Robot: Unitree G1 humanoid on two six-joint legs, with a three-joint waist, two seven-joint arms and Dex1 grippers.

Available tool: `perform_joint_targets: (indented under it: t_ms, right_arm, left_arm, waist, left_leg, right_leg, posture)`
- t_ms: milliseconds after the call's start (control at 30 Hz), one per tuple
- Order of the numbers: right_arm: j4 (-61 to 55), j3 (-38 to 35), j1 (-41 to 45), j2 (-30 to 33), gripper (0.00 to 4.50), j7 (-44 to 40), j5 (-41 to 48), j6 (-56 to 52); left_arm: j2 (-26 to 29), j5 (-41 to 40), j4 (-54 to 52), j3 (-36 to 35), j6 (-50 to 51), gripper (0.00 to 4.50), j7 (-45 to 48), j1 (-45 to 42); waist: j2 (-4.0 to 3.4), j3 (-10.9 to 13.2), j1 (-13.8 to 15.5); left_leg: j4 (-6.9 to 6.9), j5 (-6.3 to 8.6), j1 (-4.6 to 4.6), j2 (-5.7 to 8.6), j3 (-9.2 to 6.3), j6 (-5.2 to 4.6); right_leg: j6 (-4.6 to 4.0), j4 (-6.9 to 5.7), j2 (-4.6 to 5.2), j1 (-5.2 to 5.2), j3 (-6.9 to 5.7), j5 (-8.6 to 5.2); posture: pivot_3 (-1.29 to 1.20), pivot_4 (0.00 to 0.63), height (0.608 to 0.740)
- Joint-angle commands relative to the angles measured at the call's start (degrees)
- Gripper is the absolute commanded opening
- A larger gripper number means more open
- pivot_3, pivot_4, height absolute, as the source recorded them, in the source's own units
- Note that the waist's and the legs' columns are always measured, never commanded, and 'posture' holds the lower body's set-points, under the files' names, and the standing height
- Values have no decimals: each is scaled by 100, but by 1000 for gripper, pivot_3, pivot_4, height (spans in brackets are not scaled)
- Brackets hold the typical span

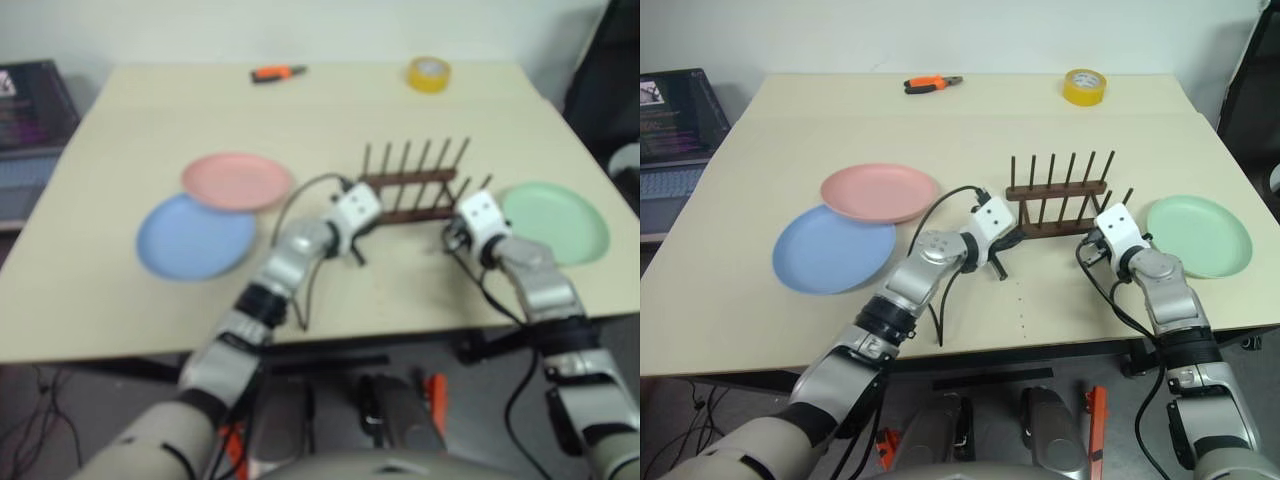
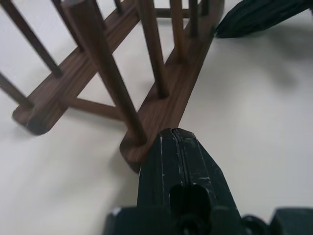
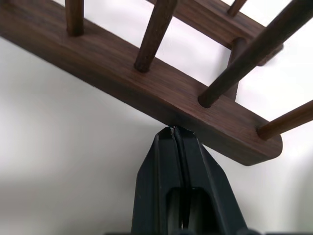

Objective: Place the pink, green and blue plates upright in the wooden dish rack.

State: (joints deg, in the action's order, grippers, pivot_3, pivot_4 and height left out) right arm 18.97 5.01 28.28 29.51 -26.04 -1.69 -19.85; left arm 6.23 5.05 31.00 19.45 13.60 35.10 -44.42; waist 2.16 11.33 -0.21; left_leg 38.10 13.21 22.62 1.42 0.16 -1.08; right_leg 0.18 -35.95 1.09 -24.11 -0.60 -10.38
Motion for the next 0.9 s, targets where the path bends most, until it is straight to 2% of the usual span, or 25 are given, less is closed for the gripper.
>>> perform_joint_targets:
  t_ms: [33,233,667,767,900]
  right_arm:
    - [343,19,54,-54,27,77,-146,94]
    - [541,57,177,-189,27,-40,-182,309]
    - [555,-20,221,-303,27,126,-251,518]
    - [-108,-50,58,-157,27,-404,37,83]
    - [-1897,-52,-404,589,27,-1806,767,-921]
  left_arm:
    - [-106,46,230,-142,-246,0,-182,-298]
    - [-156,153,757,-181,-518,0,-363,-471]
    - [-106,158,728,-315,-601,0,-434,-364]
    - [28,69,157,-322,-429,0,-190,-143]
    - [581,-266,-1727,-416,447,0,500,542]
  waist:
    - [0,0,-4]
    - [0,0,-24]
    - [0,0,-43]
    - [0,0,-58]
    - [-5,3,-82]
  left_leg:
    - [0,0,0,0,-1,0]
    - [0,0,-1,0,1,0]
    - [-5,0,-1,-1,-1,0]
    - [-7,0,1,-1,-1,0]
    - [-27,3,31,-1,-8,1]
  right_leg:
    - [0,0,0,0,-1,0]
    - [4,0,0,0,0,2]
    - [22,1,0,-2,-2,13]
    - [23,1,0,-5,-2,14]
    - [10,-2,-1,-39,-4,5]
  posture:
    - [0,150,740]
    - [0,150,740]
    - [0,150,740]
    - [0,150,740]
    - [0,150,740]
